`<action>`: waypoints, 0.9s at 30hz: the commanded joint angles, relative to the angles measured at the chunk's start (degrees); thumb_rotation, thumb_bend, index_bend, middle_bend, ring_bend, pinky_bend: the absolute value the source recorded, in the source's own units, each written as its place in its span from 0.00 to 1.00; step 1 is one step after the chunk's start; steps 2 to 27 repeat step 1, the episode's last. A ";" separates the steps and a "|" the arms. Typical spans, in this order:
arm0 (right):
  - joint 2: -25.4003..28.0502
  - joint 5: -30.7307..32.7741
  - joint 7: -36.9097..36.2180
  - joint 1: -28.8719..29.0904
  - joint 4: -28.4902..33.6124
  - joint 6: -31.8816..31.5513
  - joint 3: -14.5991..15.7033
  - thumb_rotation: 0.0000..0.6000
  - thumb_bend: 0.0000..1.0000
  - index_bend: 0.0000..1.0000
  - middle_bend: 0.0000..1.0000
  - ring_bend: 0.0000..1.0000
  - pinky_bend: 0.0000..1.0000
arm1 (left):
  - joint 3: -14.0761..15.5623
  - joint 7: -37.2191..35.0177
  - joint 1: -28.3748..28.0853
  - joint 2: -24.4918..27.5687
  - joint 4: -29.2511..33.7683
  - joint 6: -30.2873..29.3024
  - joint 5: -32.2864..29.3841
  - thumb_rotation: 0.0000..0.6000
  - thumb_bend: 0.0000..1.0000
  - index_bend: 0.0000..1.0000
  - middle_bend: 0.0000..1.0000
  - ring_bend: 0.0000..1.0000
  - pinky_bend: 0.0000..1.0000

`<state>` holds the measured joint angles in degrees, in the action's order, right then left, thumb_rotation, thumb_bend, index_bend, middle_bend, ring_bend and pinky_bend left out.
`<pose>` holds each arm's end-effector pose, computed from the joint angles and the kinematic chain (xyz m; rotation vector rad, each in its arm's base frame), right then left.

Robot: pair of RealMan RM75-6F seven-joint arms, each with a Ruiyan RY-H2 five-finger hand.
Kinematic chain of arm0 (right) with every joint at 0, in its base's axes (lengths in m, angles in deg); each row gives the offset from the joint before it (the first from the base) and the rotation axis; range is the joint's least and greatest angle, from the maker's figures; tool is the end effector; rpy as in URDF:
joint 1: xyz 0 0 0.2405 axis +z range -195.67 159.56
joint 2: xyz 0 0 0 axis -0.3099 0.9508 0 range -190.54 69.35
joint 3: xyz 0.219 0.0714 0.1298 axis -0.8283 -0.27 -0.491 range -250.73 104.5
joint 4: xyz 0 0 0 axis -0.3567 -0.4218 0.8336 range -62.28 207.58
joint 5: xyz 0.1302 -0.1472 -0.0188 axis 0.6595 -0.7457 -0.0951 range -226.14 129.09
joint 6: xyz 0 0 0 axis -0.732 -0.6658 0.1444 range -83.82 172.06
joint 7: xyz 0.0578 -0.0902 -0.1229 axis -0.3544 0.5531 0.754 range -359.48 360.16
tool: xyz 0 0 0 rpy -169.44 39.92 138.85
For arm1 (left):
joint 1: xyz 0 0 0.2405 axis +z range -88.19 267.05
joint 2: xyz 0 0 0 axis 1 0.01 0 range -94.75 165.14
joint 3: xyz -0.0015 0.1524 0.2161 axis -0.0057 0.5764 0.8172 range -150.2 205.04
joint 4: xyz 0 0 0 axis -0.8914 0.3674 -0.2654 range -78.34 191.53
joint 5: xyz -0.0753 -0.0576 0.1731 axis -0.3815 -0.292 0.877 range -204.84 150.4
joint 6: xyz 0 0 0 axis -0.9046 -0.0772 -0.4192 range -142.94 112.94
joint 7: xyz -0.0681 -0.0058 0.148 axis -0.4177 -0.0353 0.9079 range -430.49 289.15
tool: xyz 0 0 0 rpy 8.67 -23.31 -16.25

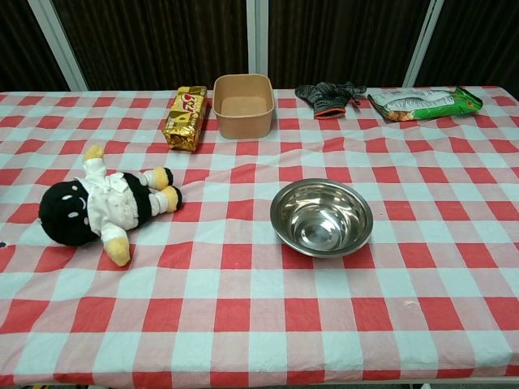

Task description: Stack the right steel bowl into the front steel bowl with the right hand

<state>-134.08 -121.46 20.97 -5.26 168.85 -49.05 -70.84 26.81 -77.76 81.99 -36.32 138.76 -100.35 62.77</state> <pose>-0.2949 -0.2185 0.1331 1.3214 -0.8081 0.7647 -0.3194 0.2078 0.1373 -1.4611 -0.9337 -1.0057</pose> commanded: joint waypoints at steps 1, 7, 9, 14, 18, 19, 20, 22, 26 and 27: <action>0.08 -1.83 -1.21 -1.67 0.01 -1.41 -0.11 1.00 0.00 0.00 0.00 0.00 0.00 | 0.09 0.20 0.05 0.09 0.16 0.01 0.03 1.00 0.05 0.13 0.17 0.09 0.22; 0.08 -1.83 -1.21 -1.67 0.01 -1.41 -0.11 1.00 0.00 0.00 0.00 0.00 0.00 | 0.09 0.20 0.05 0.09 0.16 0.01 0.03 1.00 0.05 0.13 0.17 0.09 0.22; 0.08 -1.83 -1.21 -1.67 0.01 -1.41 -0.11 1.00 0.00 0.00 0.00 0.00 0.00 | 0.09 0.20 0.05 0.09 0.16 0.01 0.03 1.00 0.05 0.13 0.17 0.09 0.22; 0.08 -1.83 -1.21 -1.67 0.01 -1.41 -0.11 1.00 0.00 0.00 0.00 0.00 0.00 | 0.09 0.20 0.05 0.09 0.16 0.01 0.03 1.00 0.05 0.13 0.17 0.09 0.22; 0.08 -1.83 -1.21 -1.67 0.01 -1.41 -0.11 1.00 0.00 0.00 0.00 0.00 0.00 | 0.09 0.20 0.05 0.09 0.16 0.01 0.03 1.00 0.05 0.13 0.17 0.09 0.22; 0.08 -1.83 -1.21 -1.67 0.01 -1.41 -0.11 1.00 0.00 0.00 0.00 0.00 0.00 | 0.09 0.20 0.05 0.09 0.16 0.01 0.03 1.00 0.05 0.13 0.17 0.09 0.22; 0.08 -1.83 -1.21 -1.67 0.01 -1.41 -0.11 1.00 0.00 0.00 0.00 0.00 0.00 | 0.09 0.20 0.05 0.09 0.16 0.01 0.03 1.00 0.05 0.13 0.17 0.09 0.22; 0.08 -1.83 -1.21 -1.67 0.01 -1.41 -0.11 1.00 0.00 0.00 0.00 0.00 0.00 | 0.09 0.20 0.05 0.09 0.16 0.01 0.03 1.00 0.05 0.13 0.17 0.09 0.22; 0.08 -1.83 -1.21 -1.67 0.01 -1.41 -0.11 1.00 0.00 0.00 0.00 0.00 0.00 | 0.09 0.20 0.05 0.09 0.16 0.01 0.03 1.00 0.05 0.13 0.17 0.09 0.22; 0.08 -1.83 -1.21 -1.67 0.01 -1.41 -0.11 1.00 0.00 0.00 0.00 0.00 0.00 | 0.09 0.20 0.05 0.09 0.16 0.01 0.03 1.00 0.05 0.13 0.17 0.09 0.22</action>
